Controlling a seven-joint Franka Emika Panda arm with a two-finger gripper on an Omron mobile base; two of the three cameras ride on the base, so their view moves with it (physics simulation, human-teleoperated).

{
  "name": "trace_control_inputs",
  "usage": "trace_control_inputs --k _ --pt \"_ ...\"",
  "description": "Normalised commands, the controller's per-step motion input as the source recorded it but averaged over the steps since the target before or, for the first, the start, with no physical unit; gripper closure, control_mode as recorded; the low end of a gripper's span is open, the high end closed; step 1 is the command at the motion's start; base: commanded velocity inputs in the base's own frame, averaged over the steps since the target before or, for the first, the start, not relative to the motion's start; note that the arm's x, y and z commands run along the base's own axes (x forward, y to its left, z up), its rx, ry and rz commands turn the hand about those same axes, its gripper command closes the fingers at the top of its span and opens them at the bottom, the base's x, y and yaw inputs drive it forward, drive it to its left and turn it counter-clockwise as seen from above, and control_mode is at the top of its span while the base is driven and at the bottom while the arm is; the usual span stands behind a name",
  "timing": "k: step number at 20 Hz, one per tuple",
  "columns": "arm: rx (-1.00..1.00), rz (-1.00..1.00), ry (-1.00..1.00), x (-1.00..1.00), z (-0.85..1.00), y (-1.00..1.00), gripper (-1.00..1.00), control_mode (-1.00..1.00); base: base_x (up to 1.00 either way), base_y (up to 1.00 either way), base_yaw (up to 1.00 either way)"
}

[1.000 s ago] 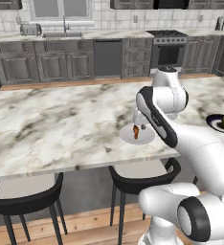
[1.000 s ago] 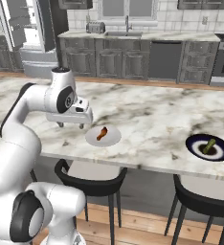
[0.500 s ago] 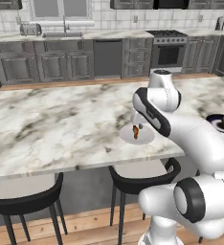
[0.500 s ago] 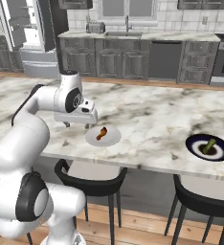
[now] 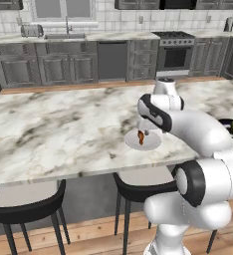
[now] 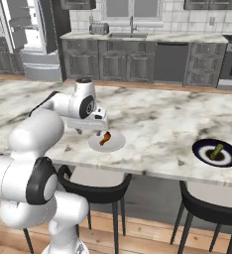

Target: Transport the chicken drumstick and squash to the fridge. Place the chicken drumstick on the rack containing meat and place the squash on the rack containing the vegetable, ensuring meats and vegetables are on different racks.

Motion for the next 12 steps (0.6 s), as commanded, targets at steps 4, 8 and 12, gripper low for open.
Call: trace_control_inputs --k 4,8,12 --pt "0.0 0.0 0.04 0.51 -0.34 -0.1 -1.0 -1.0 0.0 0.0 0.0" --pt "0.0 0.0 0.03 0.56 -0.38 -0.05 -1.0 -1.0 0.0 0.0 0.0" --pt "0.0 0.0 0.01 0.6 -0.39 -0.01 -1.0 -1.0 0.0 0.0 0.0"
